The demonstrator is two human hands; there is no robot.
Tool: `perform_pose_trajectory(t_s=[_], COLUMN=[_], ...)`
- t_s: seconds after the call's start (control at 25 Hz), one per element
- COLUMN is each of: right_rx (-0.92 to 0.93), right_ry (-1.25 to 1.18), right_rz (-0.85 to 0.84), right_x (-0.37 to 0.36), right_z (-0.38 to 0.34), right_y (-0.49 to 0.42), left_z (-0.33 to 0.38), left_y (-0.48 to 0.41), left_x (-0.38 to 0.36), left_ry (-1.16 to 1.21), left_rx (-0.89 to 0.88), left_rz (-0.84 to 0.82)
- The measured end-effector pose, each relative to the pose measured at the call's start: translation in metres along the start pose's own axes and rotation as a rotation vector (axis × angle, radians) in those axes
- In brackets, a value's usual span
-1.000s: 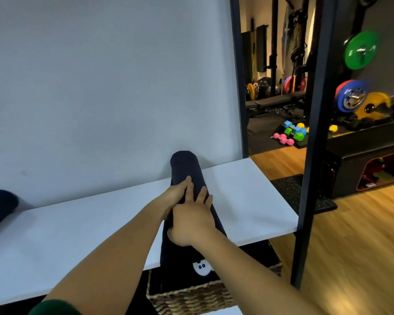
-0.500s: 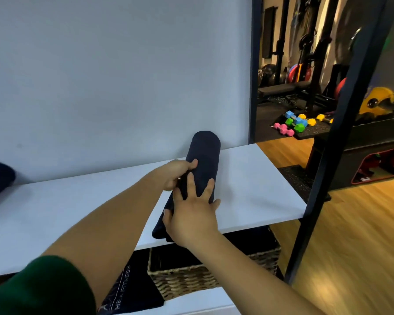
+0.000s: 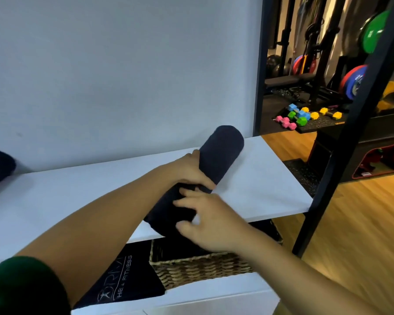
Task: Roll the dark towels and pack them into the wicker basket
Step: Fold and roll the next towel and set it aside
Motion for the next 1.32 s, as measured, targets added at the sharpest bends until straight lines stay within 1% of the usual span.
perform_pose_trajectory(t_s=[0.04, 0.08, 0.12, 0.16, 0.2, 0.24, 0.28, 0.32, 0.36, 0.44, 0.48, 0.52, 0.56, 0.64, 0.72, 0.8, 0.84, 0.92, 1.04, 1.08, 1.12, 1.16, 1.24, 1.28, 1.32], right_rx=[-0.003, -0.022, -0.042, -0.067, -0.096, -0.141, -0.192, -0.222, -0.221, -0.155, -0.119, -0.113, -0.121, -0.112, -0.106, -0.167, -0.194, -0.172, -0.078, -0.067, -0.096, -0.120, -0.202, -0.235, -0.273], right_ry=[-0.051, -0.004, 0.163, 0.411, 0.659, 0.846, 0.945, 0.982, 1.006, 1.029, 1.024, 1.004, 0.993, 1.027, 1.013, 0.912, 0.881, 0.917, 0.989, 0.977, 0.940, 0.892, 0.789, 0.742, 0.691], right_rz=[0.068, 0.146, 0.199, 0.190, 0.123, 0.019, -0.066, -0.099, -0.070, 0.106, 0.203, 0.256, 0.254, 0.210, 0.118, 0.005, -0.013, 0.060, 0.297, 0.329, 0.296, 0.227, 0.046, -0.027, -0.079], right_x=[0.022, 0.046, 0.070, 0.089, 0.099, 0.104, 0.105, 0.103, 0.101, 0.093, 0.087, 0.082, 0.076, 0.075, 0.090, 0.104, 0.106, 0.097, 0.074, 0.076, 0.084, 0.092, 0.108, 0.114, 0.118], right_z=[0.010, 0.024, 0.037, 0.050, 0.063, 0.078, 0.090, 0.098, 0.101, 0.096, 0.094, 0.093, 0.092, 0.085, 0.073, 0.075, 0.081, 0.090, 0.090, 0.091, 0.092, 0.095, 0.106, 0.113, 0.123], right_y=[0.005, 0.007, 0.006, 0.003, -0.002, -0.006, -0.006, -0.004, 0.000, 0.016, 0.028, 0.037, 0.043, 0.047, 0.033, 0.021, 0.020, 0.031, 0.060, 0.060, 0.051, 0.037, 0.006, -0.008, -0.020], left_z=[0.009, 0.016, 0.020, 0.021, 0.020, 0.020, 0.018, 0.013, 0.001, -0.033, -0.046, -0.054, -0.057, -0.049, -0.041, -0.035, -0.037, -0.044, -0.047, -0.049, -0.051, -0.053, -0.058, -0.059, -0.060], left_y=[0.006, 0.014, 0.026, 0.037, 0.049, 0.061, 0.071, 0.080, 0.086, 0.093, 0.099, 0.103, 0.104, 0.098, 0.088, 0.083, 0.080, 0.072, 0.056, 0.046, 0.036, 0.026, 0.009, 0.004, 0.002], left_x=[-0.002, -0.007, -0.011, -0.015, -0.018, -0.022, -0.029, -0.034, -0.036, -0.025, -0.018, -0.013, -0.011, -0.013, -0.018, -0.015, -0.013, -0.009, -0.002, 0.000, -0.001, -0.003, -0.002, 0.001, 0.004], left_ry=[-0.180, -0.355, -0.482, -0.564, -0.613, -0.635, -0.651, -0.662, -0.649, -0.557, -0.544, -0.565, -0.596, -0.684, -0.780, -0.794, -0.768, -0.634, -0.438, -0.382, -0.333, -0.285, -0.128, -0.062, -0.045], left_rx=[-0.089, -0.191, -0.286, -0.364, -0.439, -0.519, -0.588, -0.615, -0.580, -0.430, -0.405, -0.424, -0.466, -0.553, -0.613, -0.653, -0.641, -0.574, -0.495, -0.463, -0.441, -0.419, -0.338, -0.288, -0.252], left_rz=[0.061, 0.133, 0.208, 0.280, 0.359, 0.443, 0.522, 0.587, 0.630, 0.678, 0.706, 0.728, 0.721, 0.627, 0.545, 0.488, 0.424, 0.268, 0.065, -0.014, -0.098, -0.185, -0.362, -0.435, -0.483])
Point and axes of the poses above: each hand's wrist, its own y-axis away from the middle knuckle, its own x-axis out of the back of the hand, z = x × y, the point moved 8 cm from there along -y, towards the middle knuckle, and after that the axes turned 8 degrees about x, right-handed, at the moved point
